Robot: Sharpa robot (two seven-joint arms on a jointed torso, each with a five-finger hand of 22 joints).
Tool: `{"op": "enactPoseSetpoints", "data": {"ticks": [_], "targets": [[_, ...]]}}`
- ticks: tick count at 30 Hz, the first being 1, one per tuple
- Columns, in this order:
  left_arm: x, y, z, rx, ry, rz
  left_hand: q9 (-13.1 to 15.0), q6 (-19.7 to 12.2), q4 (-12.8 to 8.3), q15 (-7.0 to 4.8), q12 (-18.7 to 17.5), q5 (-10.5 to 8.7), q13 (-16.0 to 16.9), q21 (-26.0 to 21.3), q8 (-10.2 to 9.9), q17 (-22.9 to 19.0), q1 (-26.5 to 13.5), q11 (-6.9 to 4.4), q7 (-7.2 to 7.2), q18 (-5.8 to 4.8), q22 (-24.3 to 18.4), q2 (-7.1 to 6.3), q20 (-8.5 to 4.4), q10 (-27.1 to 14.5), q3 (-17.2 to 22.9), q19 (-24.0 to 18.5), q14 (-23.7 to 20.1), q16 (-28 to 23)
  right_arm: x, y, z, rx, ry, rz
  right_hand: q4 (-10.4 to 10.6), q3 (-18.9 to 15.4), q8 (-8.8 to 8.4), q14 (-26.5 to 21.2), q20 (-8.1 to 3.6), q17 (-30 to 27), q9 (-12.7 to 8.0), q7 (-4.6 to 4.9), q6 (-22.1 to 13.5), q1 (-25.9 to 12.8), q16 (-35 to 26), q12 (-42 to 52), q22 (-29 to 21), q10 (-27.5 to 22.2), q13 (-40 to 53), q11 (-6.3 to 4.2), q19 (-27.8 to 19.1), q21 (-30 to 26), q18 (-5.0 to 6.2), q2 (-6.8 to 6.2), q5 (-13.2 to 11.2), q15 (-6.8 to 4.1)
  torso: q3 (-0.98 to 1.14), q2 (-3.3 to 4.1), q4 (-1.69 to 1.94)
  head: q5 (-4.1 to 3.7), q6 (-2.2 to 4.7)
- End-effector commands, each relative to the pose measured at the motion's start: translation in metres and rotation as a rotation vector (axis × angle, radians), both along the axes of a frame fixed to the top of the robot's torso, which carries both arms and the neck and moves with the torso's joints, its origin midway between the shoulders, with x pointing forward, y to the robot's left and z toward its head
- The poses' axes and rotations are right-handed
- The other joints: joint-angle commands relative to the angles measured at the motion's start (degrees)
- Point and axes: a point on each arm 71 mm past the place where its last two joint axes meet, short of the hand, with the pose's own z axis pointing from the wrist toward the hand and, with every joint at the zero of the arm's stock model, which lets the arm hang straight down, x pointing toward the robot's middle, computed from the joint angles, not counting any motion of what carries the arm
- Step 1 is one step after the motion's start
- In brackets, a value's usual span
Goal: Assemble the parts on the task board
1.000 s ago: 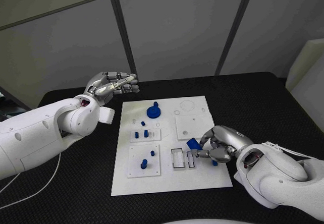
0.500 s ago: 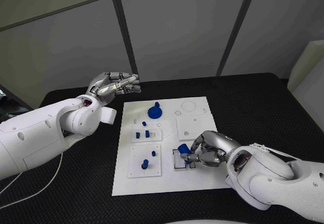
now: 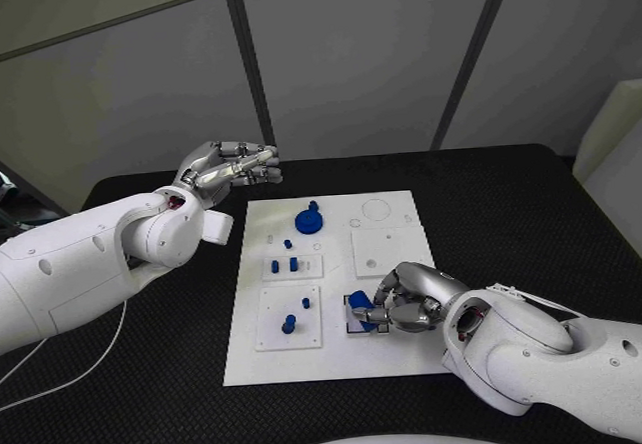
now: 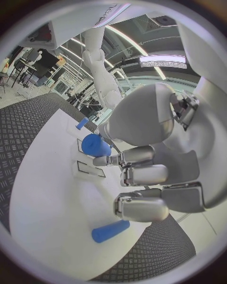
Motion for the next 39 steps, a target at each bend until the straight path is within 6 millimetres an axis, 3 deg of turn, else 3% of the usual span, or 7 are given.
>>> {"op": "enactPoseSetpoints", "data": {"ticks": [1, 7, 9, 12, 18, 23, 39], "targets": [[-0.0004, -0.0015, 0.0016, -0.010, -0.003, -0.012, 0.0, -0.3, 0.0, 0.02, -0.2, 0.01, 0.0, 0.0, 0.3, 0.0, -0.5, 0.14, 0.03, -0.17, -0.1, -0.04, -0.16, 0.0, -0.3, 0.4, 0.4, -0.4, 0.0002, 0.0024, -0.0001, -0.002, 0.006, 0.013, 0.0, -0.7, 0.20, 6.0, -0.49, 15.1, 0.3, -0.87, 1.1, -0.8, 0.3, -0.1, 4.3, 1.9, 6.7, -0.52, 0.0, 0.2, -0.89, -0.06, -0.6, -0.48, -0.01, -0.01, -0.03, 0.08, 0.01], [-0.0006, -0.0010, 0.0017, -0.009, -0.002, -0.012, 0.0, -0.3, 0.0, 0.02, -0.2, 0.01, 0.0, 0.0, 0.3, 0.0, -0.5, 0.14, 0.03, -0.17, -0.1, -0.04, -0.16, 0.0, -0.3, 0.4, 0.4, -0.4, 0.0014, 0.0034, 0.0000, 0.001, -0.004, 0.011, 0.0, -3.5, -0.12, 6.0, -0.57, 15.1, 2.0, -0.86, 0.8, -5.8, 0.3, -0.9, 4.2, 1.7, 6.3, -0.44, -0.1, 0.0, -0.87, -0.05, -10.0, -0.50, -0.01, -0.02, -0.04, 0.13, -0.04], [-0.0007, -0.0006, 0.0018, -0.009, -0.002, -0.011, 0.0, -0.3, 0.0, 0.02, -0.2, 0.01, 0.0, 0.0, 0.3, 0.0, -0.5, 0.14, 0.03, -0.17, -0.1, -0.04, -0.16, 0.0, -0.3, 0.4, 0.4, -0.4, 0.0019, 0.0032, 0.0003, 0.003, -0.012, 0.008, 0.0, -4.2, -0.29, 6.0, -0.55, 15.1, 2.6, -0.76, 0.7, -8.3, 0.3, -1.8, 4.1, 1.4, 5.7, -0.44, -0.1, -0.1, -0.85, -1.00, -15.5, -0.43, -0.03, -0.02, -0.04, 0.12, -0.06], [-0.0008, -0.0002, 0.0018, -0.009, -0.002, -0.011, 0.0, -0.3, 0.0, 0.02, -0.2, 0.02, 0.0, 0.0, 0.3, 0.0, -0.4, 0.14, 0.03, -0.17, -0.2, 0.01, -0.15, 0.0, -0.3, 0.4, 0.4, -0.5, 0.0024, 0.0030, 0.0009, 0.004, -0.024, 0.005, 0.1, -3.2, -0.58, 6.0, -0.46, 15.1, 3.4, -0.68, 0.5, -11.1, 0.3, -2.5, 4.1, 1.2, 5.3, -0.31, -0.2, -0.1, -0.83, -2.36, -19.4, -0.35, -0.03, 0.00, -0.02, 0.14, -0.08], [-0.0010, 0.0006, 0.0019, -0.008, -0.002, -0.010, 0.0, -0.3, 0.0, 0.02, -0.2, 0.02, 0.0, 0.0, 0.3, 0.0, -0.4, 0.14, 0.03, -0.17, -0.2, 0.01, -0.15, 0.0, -0.3, 0.4, 0.4, -0.5, 0.0028, 0.0019, 0.0015, 0.001, -0.036, 0.006, 0.1, -1.5, -0.83, 6.0, -0.39, 15.1, 4.1, -0.62, 0.3, -11.3, 0.3, -3.0, 4.0, 1.0, 5.1, -0.27, -0.3, -0.2, -0.81, -3.49, -19.7, -0.30, 0.00, -0.03, -0.06, 0.17, -0.16], [-0.0011, 0.0015, 0.0020, -0.007, -0.001, -0.008, 0.0, -0.3, 0.0, 0.03, -0.2, 0.02, 0.0, 0.0, 0.3, 0.0, -0.4, 0.14, 0.03, -0.17, -0.3, 0.02, -0.15, -0.1, -0.3, 0.4, 0.4, -0.5, 0.0010, 0.0019, 0.0027, -0.005, -0.041, 0.024, -2.2, 1.2, -1.13, 6.0, -0.46, 15.1, 5.5, -0.75, 0.4, -2.6, 0.3, -3.0, 4.0, 1.2, 5.4, -0.40, -0.3, -0.3, -0.80, -3.39, -13.1, -0.38, 0.04, -0.04, -0.06, 0.19, -0.29], [-0.0010, 0.0025, 0.0015, -0.006, 0.001, -0.007, 0.0, -0.3, 0.0, 0.03, -0.2, 0.03, 0.0, 0.0, 0.3, 0.0, -0.3, 0.14, 0.03, -0.17, -0.4, 0.04, -0.15, -0.1, -0.3, 0.4, 0.4, -0.6, -0.0060, 0.0021, 0.0083, 0.009, -0.054, 0.066, -3.4, 1.2, -0.89, 6.0, -0.58, 15.1, 6.7, -1.06, 1.3, 1.7, 0.3, -2.1, 4.5, 1.7, 6.3, -0.65, 0.0, 0.0, -0.91, -2.80, -12.5, -0.58, 0.02, -0.05, -0.08, 0.24, -0.26]]}}
